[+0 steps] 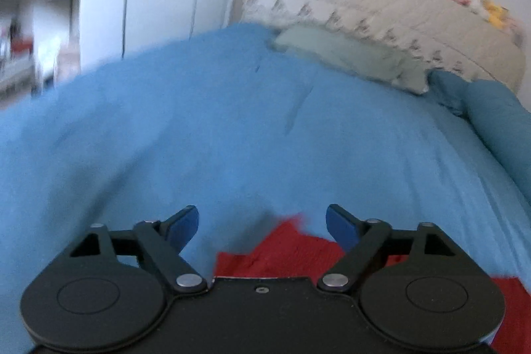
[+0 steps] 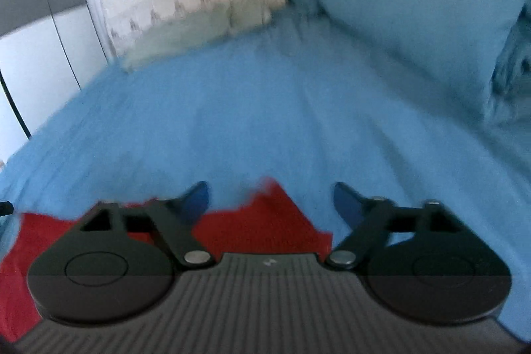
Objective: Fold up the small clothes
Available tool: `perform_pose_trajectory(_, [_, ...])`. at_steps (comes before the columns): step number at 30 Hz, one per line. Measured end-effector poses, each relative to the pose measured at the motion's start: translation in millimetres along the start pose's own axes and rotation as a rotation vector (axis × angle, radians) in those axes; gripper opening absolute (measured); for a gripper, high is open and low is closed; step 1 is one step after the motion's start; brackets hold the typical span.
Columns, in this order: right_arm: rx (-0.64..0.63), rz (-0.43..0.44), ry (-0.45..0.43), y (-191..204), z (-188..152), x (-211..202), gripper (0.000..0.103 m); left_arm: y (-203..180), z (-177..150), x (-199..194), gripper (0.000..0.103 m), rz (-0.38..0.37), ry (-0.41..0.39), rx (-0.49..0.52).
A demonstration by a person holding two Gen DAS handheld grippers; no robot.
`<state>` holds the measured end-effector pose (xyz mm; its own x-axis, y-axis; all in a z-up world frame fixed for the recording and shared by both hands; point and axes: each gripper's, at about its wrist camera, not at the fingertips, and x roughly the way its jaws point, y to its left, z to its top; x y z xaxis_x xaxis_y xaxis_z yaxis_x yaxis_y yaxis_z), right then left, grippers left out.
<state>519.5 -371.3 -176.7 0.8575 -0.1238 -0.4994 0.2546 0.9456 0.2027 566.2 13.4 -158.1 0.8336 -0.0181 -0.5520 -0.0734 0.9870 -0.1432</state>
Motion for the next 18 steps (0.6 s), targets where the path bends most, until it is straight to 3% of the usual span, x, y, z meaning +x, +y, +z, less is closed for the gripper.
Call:
perform_pose_trajectory(2, [-0.028,0.056,-0.021,6,-2,-19,0.099,-3,-7,-24,0.090,-0.035,-0.010,0.071])
perform_pose_trajectory(4, [-0.076,0.102,-0.040,14,-11,-41,0.100,-3,-22,-49,0.101,-0.122,0.017,0.119])
perform_pose_trajectory(7, [-0.139,0.154,-0.015,26,-38,-68,0.101,2,-52,-73,0.103,-0.192,0.067,0.179])
perform_pose_trajectory(10, [-0.193,0.171,0.040,32,-72,-83,0.101,10,-84,-87,0.103,-0.167,0.105,0.233])
perform_pose_trajectory(14, [-0.196,0.164,0.131,27,-108,-87,0.101,25,-113,-88,0.103,-0.149,0.178,0.230])
perform_pose_trajectory(18, [-0.195,0.088,0.161,11,-131,-88,0.100,43,-127,-82,0.103,-0.100,0.255,0.208])
